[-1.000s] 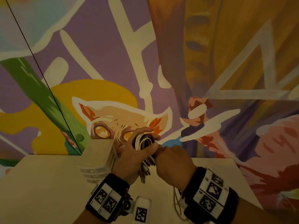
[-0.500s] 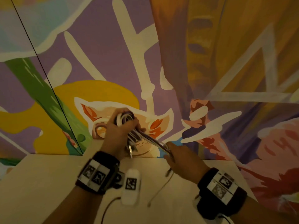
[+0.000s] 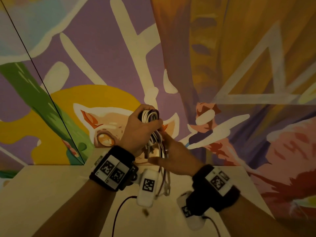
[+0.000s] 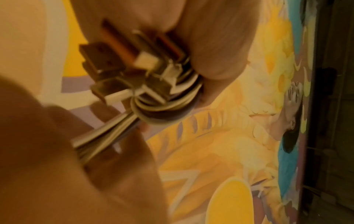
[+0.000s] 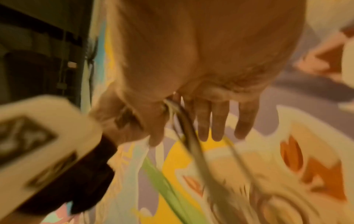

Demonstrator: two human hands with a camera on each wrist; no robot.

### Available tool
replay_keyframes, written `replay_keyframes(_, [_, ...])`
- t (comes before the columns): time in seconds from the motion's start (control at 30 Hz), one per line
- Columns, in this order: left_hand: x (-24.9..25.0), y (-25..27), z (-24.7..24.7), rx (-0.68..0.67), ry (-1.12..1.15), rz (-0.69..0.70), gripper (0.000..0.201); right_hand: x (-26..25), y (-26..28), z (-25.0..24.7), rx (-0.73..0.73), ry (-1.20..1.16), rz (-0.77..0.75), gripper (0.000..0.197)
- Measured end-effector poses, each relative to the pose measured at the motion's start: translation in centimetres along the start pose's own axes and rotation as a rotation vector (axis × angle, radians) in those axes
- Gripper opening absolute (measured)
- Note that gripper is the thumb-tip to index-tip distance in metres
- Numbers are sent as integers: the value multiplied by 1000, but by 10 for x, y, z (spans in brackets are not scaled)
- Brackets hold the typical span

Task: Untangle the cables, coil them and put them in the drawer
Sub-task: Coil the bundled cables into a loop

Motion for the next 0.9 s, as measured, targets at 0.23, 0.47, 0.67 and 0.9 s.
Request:
replay_keyframes(0.23, [-13, -9, -51, 147, 50, -66, 21, 23, 17, 5, 148, 491, -42, 20])
replay_keyframes(0.47, [-13, -5, -70, 73, -73, 21, 35, -15, 44, 3, 126, 829, -424, 36])
replay_keyframes(0.67, [-20, -3, -54, 79, -7, 13, 23, 5, 26, 8, -40, 397, -30, 37])
replay_keyframes(0.9, [-34, 4, -31, 74, 172, -126, 21, 14, 25, 47, 121, -196, 158, 13])
Point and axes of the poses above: each hand's wrist, its own y-axis away from the middle knuckle, its own z-axis out of the palm, x = y × z, the point moved 10 cm from there along -y, towards the middle knuckle, and after that the axes turned 9 degrees about x, right-handed, at the moved point
